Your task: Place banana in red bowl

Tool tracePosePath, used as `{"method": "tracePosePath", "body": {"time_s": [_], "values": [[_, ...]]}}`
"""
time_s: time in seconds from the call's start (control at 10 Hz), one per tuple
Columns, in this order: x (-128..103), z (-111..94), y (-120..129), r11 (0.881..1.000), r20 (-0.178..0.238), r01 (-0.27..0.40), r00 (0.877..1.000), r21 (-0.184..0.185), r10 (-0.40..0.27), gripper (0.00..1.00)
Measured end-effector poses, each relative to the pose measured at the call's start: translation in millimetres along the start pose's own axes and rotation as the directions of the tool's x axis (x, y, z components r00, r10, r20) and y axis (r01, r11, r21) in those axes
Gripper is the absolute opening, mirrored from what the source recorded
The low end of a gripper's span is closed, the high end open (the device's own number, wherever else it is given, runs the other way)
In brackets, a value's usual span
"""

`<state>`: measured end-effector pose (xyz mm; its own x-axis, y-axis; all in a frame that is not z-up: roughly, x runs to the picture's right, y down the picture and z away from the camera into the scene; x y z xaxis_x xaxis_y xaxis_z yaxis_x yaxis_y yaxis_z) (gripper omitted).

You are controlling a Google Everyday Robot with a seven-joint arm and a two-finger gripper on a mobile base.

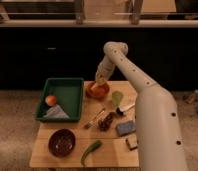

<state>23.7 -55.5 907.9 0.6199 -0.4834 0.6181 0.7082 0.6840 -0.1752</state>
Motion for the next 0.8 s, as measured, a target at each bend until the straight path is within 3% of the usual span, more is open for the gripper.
{"method": "tracePosePath", "body": {"time_s": [0.2,0.8], "values": [[1,10,3,1.0,0.021,-0.012,1.0,-0.008,0.013,0.1],[-1,18,0,1.0,0.044,-0.024,0.999,0.003,0.024,0.72]]}}
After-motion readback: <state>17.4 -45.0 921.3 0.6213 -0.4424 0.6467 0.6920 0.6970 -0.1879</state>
